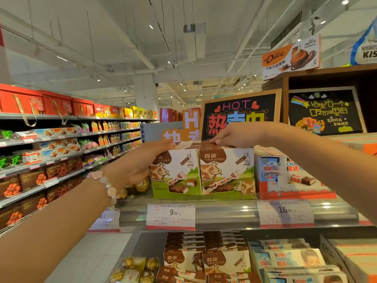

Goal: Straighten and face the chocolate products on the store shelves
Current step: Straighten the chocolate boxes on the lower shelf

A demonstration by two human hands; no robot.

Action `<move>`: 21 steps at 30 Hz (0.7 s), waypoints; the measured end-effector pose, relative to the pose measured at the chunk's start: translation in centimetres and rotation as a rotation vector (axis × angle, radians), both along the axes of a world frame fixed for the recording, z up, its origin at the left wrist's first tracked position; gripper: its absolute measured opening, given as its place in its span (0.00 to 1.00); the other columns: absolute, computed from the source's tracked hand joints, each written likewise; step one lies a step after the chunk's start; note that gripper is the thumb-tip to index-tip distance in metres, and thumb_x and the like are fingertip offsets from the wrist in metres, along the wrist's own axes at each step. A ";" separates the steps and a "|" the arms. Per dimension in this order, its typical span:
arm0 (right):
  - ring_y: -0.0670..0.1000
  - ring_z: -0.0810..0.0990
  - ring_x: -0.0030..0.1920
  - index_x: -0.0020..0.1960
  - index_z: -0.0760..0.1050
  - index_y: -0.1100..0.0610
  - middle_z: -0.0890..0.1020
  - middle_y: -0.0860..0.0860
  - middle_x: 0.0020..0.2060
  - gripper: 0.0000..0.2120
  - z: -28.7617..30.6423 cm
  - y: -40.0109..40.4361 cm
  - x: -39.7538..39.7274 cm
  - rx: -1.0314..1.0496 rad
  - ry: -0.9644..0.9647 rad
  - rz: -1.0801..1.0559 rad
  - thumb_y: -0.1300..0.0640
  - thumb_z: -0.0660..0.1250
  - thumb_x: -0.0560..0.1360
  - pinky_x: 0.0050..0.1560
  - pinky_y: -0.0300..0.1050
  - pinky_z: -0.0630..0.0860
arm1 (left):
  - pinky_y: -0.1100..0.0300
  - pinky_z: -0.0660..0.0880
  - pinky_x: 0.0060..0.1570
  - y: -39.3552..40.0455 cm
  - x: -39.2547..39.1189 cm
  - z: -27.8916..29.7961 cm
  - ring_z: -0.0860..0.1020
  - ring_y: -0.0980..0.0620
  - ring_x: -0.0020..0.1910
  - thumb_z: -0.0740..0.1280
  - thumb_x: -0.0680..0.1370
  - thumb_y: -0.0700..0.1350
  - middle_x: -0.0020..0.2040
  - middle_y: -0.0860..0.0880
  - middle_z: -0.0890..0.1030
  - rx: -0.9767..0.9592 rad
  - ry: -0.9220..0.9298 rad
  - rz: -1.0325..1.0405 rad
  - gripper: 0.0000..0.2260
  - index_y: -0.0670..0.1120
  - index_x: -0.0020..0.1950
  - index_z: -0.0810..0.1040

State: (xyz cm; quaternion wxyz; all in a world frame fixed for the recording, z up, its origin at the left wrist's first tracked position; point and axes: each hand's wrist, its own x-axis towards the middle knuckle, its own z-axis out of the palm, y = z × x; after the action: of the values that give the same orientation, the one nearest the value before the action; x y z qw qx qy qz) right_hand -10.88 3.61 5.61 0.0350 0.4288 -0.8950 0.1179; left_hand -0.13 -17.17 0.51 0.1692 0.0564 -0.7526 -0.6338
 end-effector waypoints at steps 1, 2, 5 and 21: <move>0.45 0.72 0.56 0.69 0.70 0.52 0.75 0.47 0.64 0.17 -0.1 -0.1 0.0 -0.021 0.008 0.031 0.53 0.53 0.82 0.53 0.35 0.64 | 0.54 0.77 0.49 0.2 0.1 0.0 0.82 0.49 0.50 0.64 0.78 0.47 0.51 0.47 0.84 -0.016 -0.013 -0.001 0.13 0.48 0.61 0.76; 0.41 0.72 0.50 0.68 0.70 0.51 0.76 0.46 0.61 0.17 -0.2 -0.2 -0.3 -0.035 0.014 0.050 0.53 0.54 0.82 0.48 0.32 0.64 | 0.55 0.78 0.48 0.3 0.2 0.0 0.83 0.50 0.48 0.63 0.78 0.47 0.49 0.47 0.84 -0.033 -0.024 0.002 0.11 0.47 0.59 0.78; 0.35 0.72 0.41 0.67 0.72 0.51 0.78 0.40 0.52 0.16 -0.5 -0.1 -1.4 -0.073 -0.021 0.096 0.54 0.55 0.81 0.36 0.24 0.64 | 0.55 0.78 0.48 0.6 0.4 0.5 0.83 0.49 0.47 0.63 0.78 0.50 0.47 0.48 0.85 -0.191 -0.077 0.043 0.10 0.48 0.53 0.80; 0.55 0.80 0.52 0.58 0.80 0.56 0.82 0.45 0.50 0.15 -0.9 -0.7 -1.0 -0.221 0.074 0.124 0.61 0.57 0.78 0.54 0.51 0.78 | 0.63 0.64 0.35 3.7 -3.1 4.4 0.71 0.51 0.41 0.57 0.79 0.41 0.45 0.41 0.75 -1.027 -0.151 0.106 0.10 0.40 0.44 0.75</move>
State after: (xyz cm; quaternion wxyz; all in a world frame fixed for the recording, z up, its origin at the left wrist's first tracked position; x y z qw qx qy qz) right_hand -11.86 2.91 4.71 0.1074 0.4811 -0.8464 0.2016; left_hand -3.18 -13.51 4.87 0.1521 0.0495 -0.9728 -0.1675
